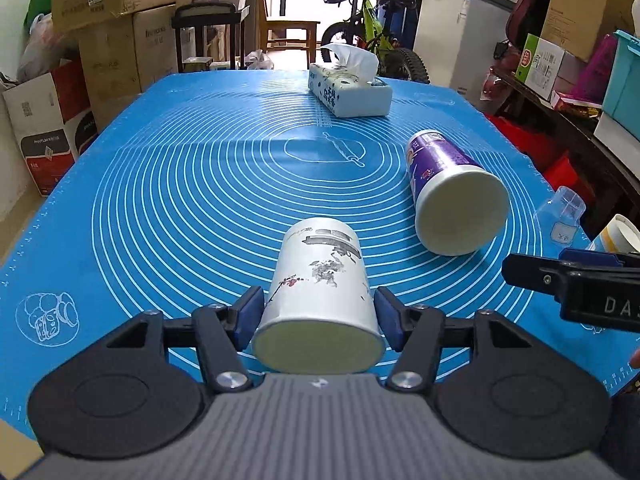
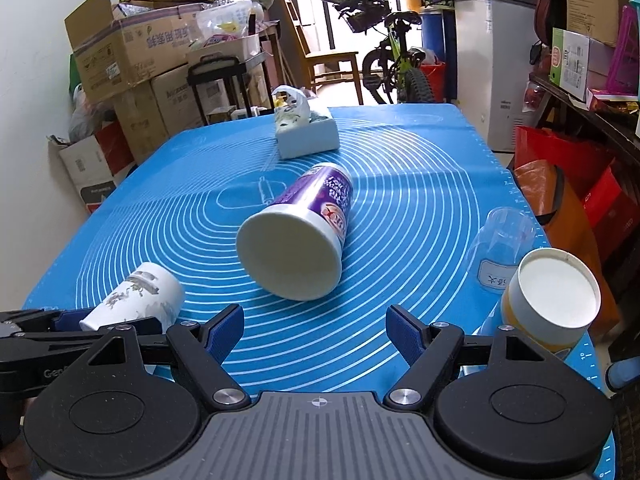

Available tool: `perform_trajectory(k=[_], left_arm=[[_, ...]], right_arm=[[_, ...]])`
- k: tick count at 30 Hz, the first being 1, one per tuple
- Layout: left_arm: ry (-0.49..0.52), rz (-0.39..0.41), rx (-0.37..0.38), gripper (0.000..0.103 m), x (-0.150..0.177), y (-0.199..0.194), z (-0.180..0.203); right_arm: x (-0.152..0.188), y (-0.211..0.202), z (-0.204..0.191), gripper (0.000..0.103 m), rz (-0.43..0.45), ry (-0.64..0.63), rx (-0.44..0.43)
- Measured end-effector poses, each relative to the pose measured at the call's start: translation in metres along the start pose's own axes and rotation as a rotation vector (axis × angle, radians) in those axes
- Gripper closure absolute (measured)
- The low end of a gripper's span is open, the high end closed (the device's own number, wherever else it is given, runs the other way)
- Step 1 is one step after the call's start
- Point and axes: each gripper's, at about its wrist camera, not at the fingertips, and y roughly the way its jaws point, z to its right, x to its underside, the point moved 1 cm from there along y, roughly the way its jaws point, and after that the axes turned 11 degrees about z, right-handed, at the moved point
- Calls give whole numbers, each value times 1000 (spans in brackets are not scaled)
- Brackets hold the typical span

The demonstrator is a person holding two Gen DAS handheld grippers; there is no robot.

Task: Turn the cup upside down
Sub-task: 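Lift the white cup off the mat with the left gripper, then grasp the white cup with the right gripper while the left gripper releases it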

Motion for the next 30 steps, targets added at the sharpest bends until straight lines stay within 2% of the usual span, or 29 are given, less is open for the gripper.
perform_trajectory(k=[1, 2, 3, 11, 21, 26, 30], left_arm=[[1, -10, -5, 34, 0, 2, 1], [4, -20, -12, 22, 0, 3, 2], [9, -22, -18, 15, 3, 3, 2], [33, -22, -11, 13, 5, 2, 3], [28, 19, -14, 11, -2, -6, -4], [-20, 57, -17, 10, -14, -20, -17], [-55, 100, -58, 9, -24, -32, -35]], right_arm=[[0, -1, -1, 22, 1, 0, -2], [0, -2, -1, 22, 4, -1, -3], [0, -3, -1, 22, 6, -2, -3], [1, -5, 2, 22, 5, 5, 4], [-1, -5, -3, 22, 1, 4, -1], [-8, -3, -9, 22, -25, 28, -34], [-16, 2, -25, 21, -45, 35, -86]])
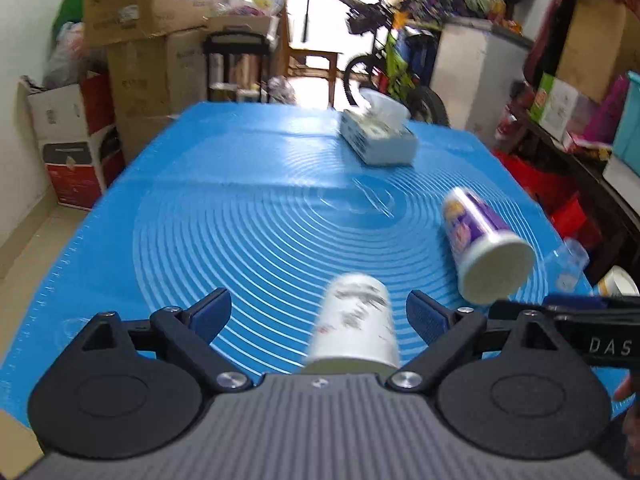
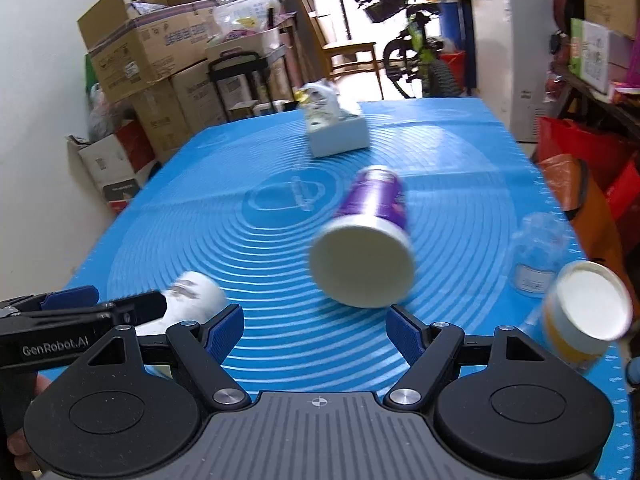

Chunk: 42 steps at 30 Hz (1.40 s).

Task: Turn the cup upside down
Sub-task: 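Grasp the white cup with the right gripper while the left gripper releases it, then rotate the white cup with the right gripper and stand it on the mat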

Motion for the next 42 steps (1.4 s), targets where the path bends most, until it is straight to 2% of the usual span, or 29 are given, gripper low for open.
perform_trajectory(k=[4, 11, 19, 26, 27, 30, 33, 36, 39, 42], left_arm=[[8, 9, -70, 8, -2, 2, -20], [-27, -5, -141, 8, 6, 3, -56], [-44, -5, -165, 8, 8, -1, -77], [-60, -6, -154, 8, 8, 0, -82], [-60, -5, -152, 8, 8, 0, -81], [-59, -4, -149, 8, 7, 0, -79], [-64, 3, -146, 8, 6, -1, -77], [-70, 8, -141, 8, 4, -2, -76], [-88, 30, -132, 8, 3, -6, -74], [-115, 53, -130, 8, 2, -11, -72]], right_arm=[[-6, 17, -16, 21, -46, 49, -60], [-14, 54, -45, 21, -128, 101, -122], [-18, 95, -64, 27, -255, 150, -143], [-5, 122, -56, 31, -369, 232, -156], [-4, 123, -55, 37, -359, 240, -165], [-4, 120, -56, 39, -341, 233, -179], [-9, 104, -54, 39, -268, 185, -197], [-19, 84, -55, 39, -111, 80, -181], [-20, 63, -64, 39, 78, -142, -102], [-4, 53, -67, 39, 186, -285, -70]])
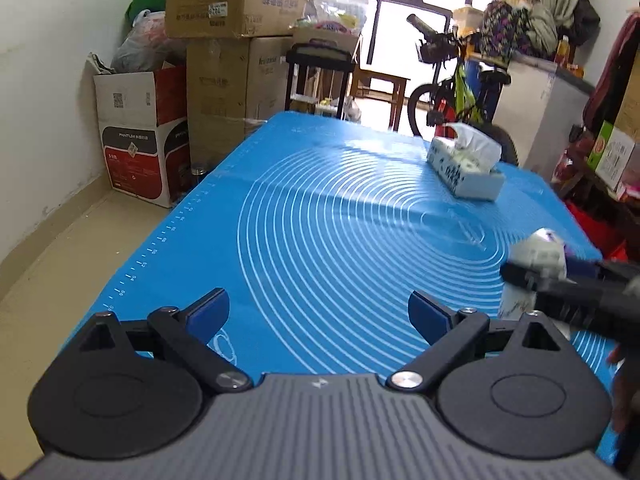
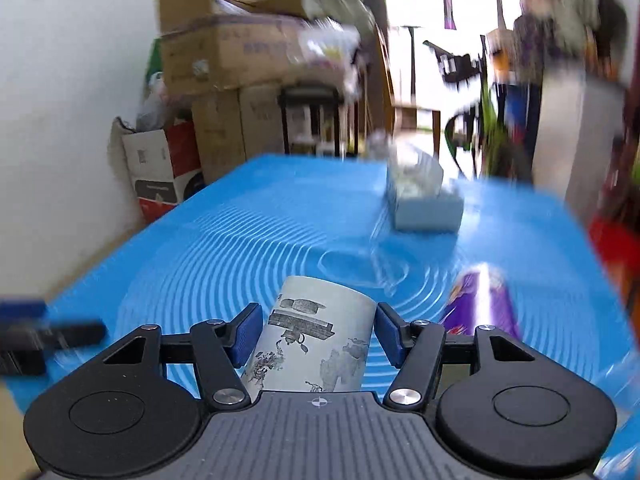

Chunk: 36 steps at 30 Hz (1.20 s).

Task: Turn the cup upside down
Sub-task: 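Rotate the white cup with the right gripper and stand it on the mat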

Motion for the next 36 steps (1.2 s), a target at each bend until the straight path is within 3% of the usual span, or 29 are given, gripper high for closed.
perform_trajectory(k=[7, 13, 22, 26, 36], left_arm=[[29, 1, 7, 8, 4, -5, 11], [40, -9, 22, 8, 9, -10, 23], [100, -16, 44, 8, 18, -21, 42], [123, -10, 56, 8, 20, -29, 49], [170, -14, 123, 8, 40, -61, 70]], right_arm=[[34, -21, -5, 38, 122, -113, -4], [40, -43, -11, 41, 108, -164, -33], [45, -58, -1, 33, 63, -80, -29], [42, -68, 5, 21, 72, -32, -30], [53, -127, 35, 21, 39, 117, 22]])
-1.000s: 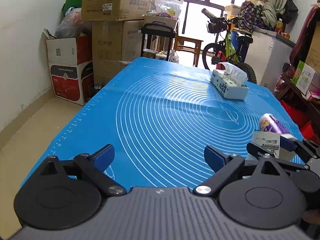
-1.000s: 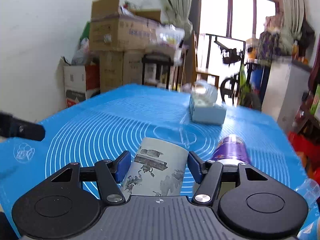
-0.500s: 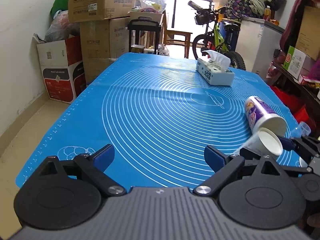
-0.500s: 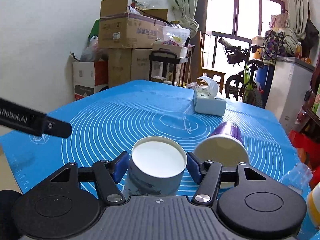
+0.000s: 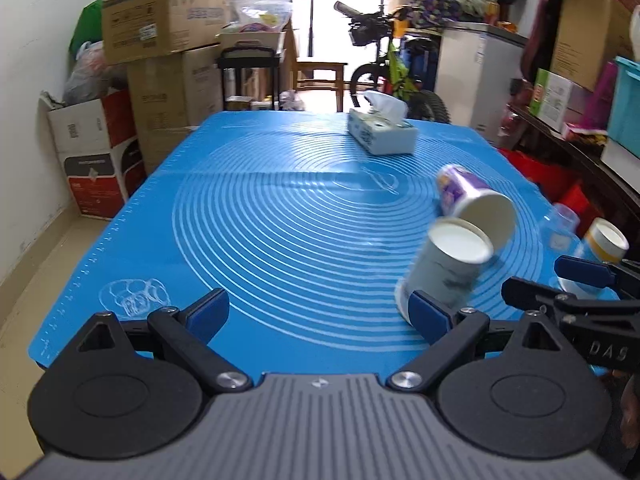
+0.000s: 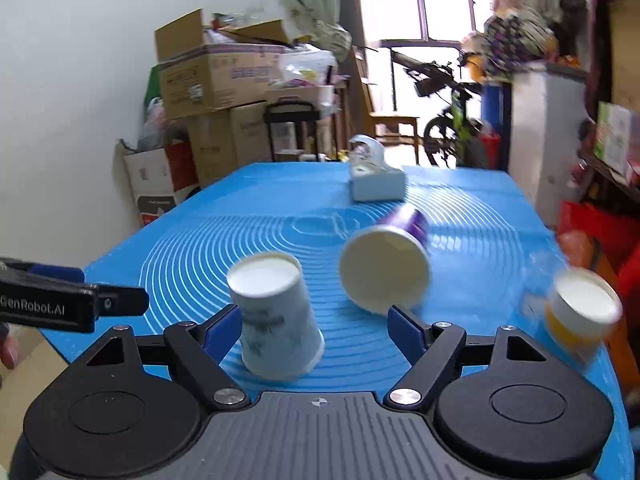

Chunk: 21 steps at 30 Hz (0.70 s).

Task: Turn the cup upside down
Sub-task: 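Rotate the white cup with the right gripper and stand it on the mat, then open the right gripper and pull it back from the cup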

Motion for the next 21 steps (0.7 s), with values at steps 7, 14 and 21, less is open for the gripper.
perform_trajectory(k=[7, 14, 21], left_arm=[[26, -3, 42, 8, 16, -24, 17], [48, -10, 54, 8, 25, -34, 26], [63, -15, 60, 8, 31, -38, 29]], right_arm=[[13, -37, 8, 21, -18, 10, 47], [25, -54, 4, 21, -43, -1, 55], [26, -60, 0, 21, -44, -16, 56]])
